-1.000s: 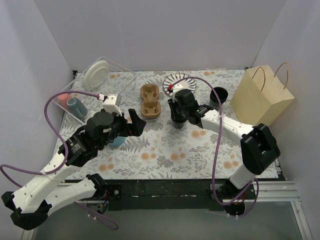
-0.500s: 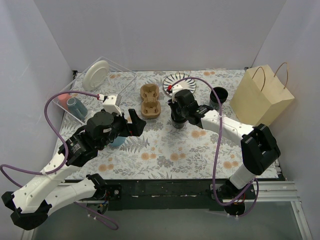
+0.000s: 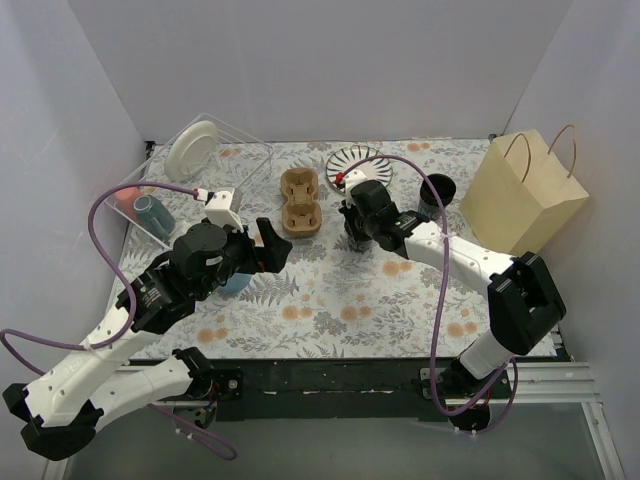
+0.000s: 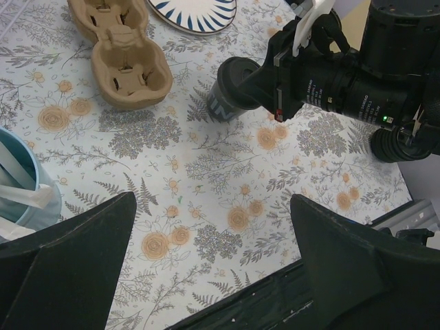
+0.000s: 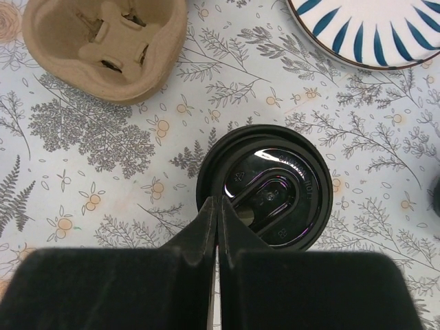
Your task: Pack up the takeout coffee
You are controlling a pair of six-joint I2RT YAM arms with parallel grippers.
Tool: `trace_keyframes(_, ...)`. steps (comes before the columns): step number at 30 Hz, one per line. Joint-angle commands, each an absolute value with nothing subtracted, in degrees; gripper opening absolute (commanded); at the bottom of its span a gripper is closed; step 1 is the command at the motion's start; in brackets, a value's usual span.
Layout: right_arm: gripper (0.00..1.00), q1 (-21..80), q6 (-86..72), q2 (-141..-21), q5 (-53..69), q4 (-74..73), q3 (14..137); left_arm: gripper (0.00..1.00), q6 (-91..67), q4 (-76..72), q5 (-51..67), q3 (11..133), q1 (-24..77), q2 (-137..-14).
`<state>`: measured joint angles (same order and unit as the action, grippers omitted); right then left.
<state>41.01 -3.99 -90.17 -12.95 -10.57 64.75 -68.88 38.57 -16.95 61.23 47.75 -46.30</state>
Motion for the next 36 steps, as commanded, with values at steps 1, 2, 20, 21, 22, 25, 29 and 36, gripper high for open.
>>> trace_keyframes(1, 0.01, 40.7, -0.2, -87.9, -16.3, -9.5, 64.0, 0.95, -68.9, 38.4, -17.6, 61.3, 47.5, -45.5)
trace_keyframes(2, 0.01, 40.3, -0.2, -88.2, -16.7, -9.4, 64.1, 0.95, -68.9, 38.6, -17.6, 61.4, 47.5, -45.6)
trace_keyframes(20, 0.07, 29.9, 5.5, -92.3, -15.7, -8.3, 65.7, 0.95, -68.2, 38.4, -17.8, 62.7, 47.5, -47.8)
trace_keyframes(21, 0.10, 29.8, 5.6, -92.3, -15.5, -8.8, 66.1, 0.95, -68.2, 38.4, -17.8, 62.6, 47.5, -47.8)
trace_keyframes(22, 0.14, 29.8, 5.7, -91.9, -14.9, -9.1, 66.4, 0.95, -68.1, 38.5, -17.9, 62.6, 47.5, -47.8)
trace_keyframes(25, 0.30, 29.9, 5.0, -90.2, -12.6, -11.6, 68.5, 0.95, -67.9, 38.3, -18.2, 62.3, 47.5, -47.5)
trace_keyframes(29, 0.50, 29.8, 4.2, -87.8, -10.1, -17.7, 73.6, 0.96, -66.8, 38.8, -18.4, 62.8, 47.5, -47.2)
trace_keyframes(36, 0.59, 25.1, 4.6, -88.2, -17.3, -32.2, 90.1, 0.98, -65.0, 40.9, -18.3, 64.2, 47.5, -46.5)
